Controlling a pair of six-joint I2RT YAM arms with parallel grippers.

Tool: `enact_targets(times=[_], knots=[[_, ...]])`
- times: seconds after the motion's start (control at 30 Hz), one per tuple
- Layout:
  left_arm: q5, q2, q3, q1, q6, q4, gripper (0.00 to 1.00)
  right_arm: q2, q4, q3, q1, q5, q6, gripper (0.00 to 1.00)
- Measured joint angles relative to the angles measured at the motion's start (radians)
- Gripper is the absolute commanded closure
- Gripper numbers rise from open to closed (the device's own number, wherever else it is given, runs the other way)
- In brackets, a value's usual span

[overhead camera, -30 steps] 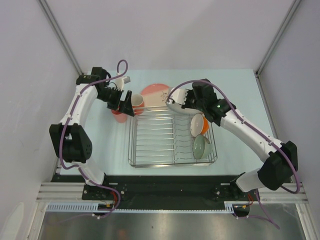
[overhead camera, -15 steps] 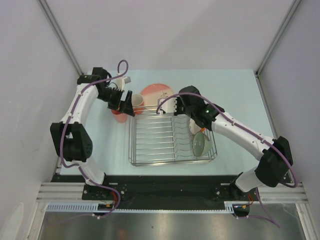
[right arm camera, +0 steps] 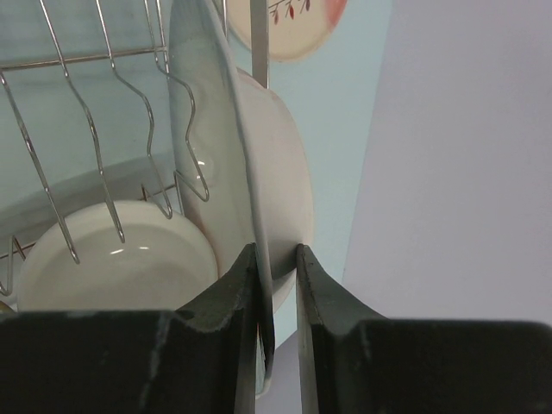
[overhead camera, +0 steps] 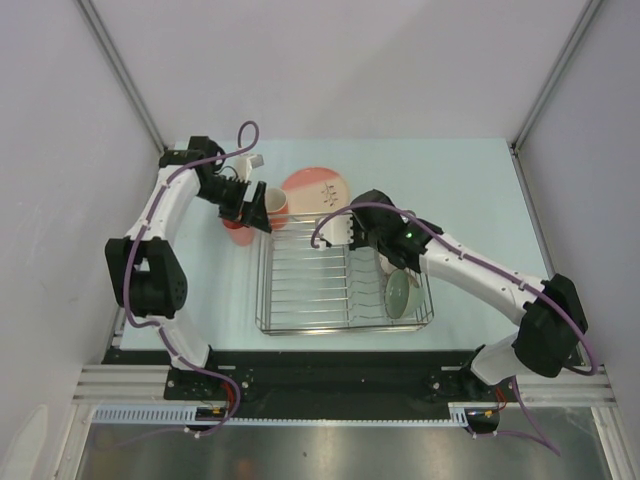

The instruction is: Load the mixed dishes into the dish rack

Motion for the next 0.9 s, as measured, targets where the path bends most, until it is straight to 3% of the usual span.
enact_targets(times=[0.3,0.4,0.43,0.47,0.9], knots=[[0.016,0.011,0.0,0.0,0.002,-0.002,0.0,0.006,0.006,0.0,0.01,0.029,0.019,0.75],[0.016,0.013,0.0,0.0,0.002,-0.002,0.0,0.009,0.013,0.0,0.013,0.042,0.033,0.47],[0.016,0.014,0.0,0.0,0.002,-0.002,0.0,0.009,0.014,0.0,0.013,0.04,0.047,0.28],[0.016,0.016,0.0,0.0,0.002,-0.002,0.0,0.009,0.014,-0.002,0.014,0.037,0.06,0.01],[0.016,0.029,0.0,0.0,0.003,-0.003,0.0,-0.058,0.041,-0.014,0.05,0.027,0.13,0.0]])
